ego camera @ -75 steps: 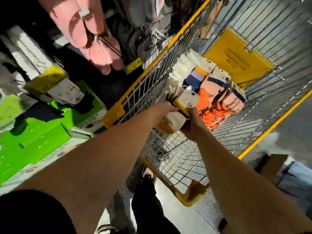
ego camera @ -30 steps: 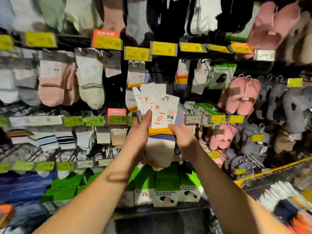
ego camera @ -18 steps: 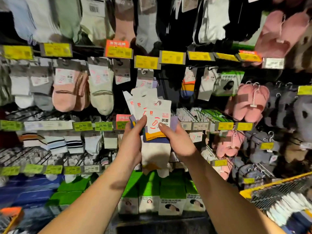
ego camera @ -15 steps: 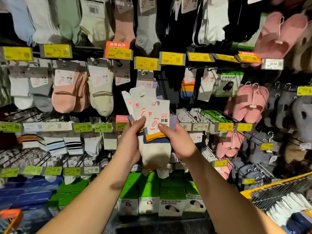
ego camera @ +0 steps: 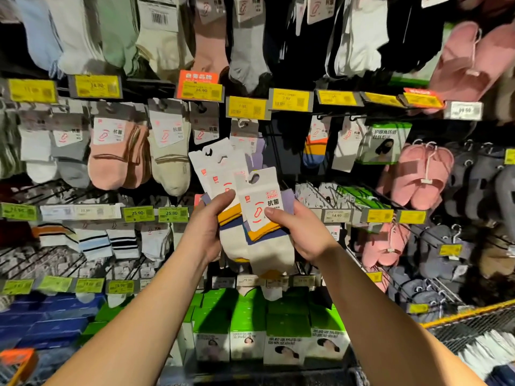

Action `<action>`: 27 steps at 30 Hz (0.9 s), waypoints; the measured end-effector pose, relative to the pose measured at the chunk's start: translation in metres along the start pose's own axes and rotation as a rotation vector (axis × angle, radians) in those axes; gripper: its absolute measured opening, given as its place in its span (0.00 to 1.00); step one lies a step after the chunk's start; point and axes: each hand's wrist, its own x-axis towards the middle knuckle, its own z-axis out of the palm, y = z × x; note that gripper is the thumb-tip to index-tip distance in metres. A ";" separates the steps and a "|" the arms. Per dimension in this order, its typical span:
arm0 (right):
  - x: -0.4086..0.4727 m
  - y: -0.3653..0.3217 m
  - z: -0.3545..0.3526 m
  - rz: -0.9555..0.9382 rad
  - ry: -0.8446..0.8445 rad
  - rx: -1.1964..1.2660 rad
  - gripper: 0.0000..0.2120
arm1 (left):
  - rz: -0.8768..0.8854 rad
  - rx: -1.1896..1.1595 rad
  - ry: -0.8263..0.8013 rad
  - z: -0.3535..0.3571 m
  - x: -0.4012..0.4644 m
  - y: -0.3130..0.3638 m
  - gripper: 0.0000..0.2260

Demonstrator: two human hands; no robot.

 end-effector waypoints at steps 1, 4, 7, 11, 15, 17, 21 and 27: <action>0.003 0.000 -0.001 0.002 -0.005 0.005 0.13 | 0.014 -0.007 0.012 -0.001 0.004 0.001 0.30; 0.013 -0.003 -0.002 0.019 -0.016 0.063 0.13 | 0.046 -0.009 0.044 -0.006 0.012 0.003 0.26; 0.023 -0.007 -0.005 0.025 0.007 0.207 0.15 | 0.066 -0.020 0.101 -0.012 0.019 0.008 0.20; 0.043 -0.013 -0.022 -0.009 0.124 0.307 0.15 | 0.097 -0.034 0.175 -0.023 0.026 0.015 0.19; 0.072 -0.022 -0.027 0.005 0.162 0.184 0.13 | 0.120 -0.029 0.199 -0.030 0.026 0.022 0.18; 0.091 -0.026 -0.024 0.025 0.138 0.096 0.15 | 0.135 -0.031 0.187 -0.029 0.026 0.025 0.15; 0.125 -0.035 -0.009 0.019 0.136 0.033 0.15 | 0.151 -0.066 0.178 -0.031 0.029 0.028 0.11; 0.163 -0.040 0.004 0.015 0.159 -0.020 0.20 | 0.150 -0.051 0.146 -0.037 0.031 0.033 0.30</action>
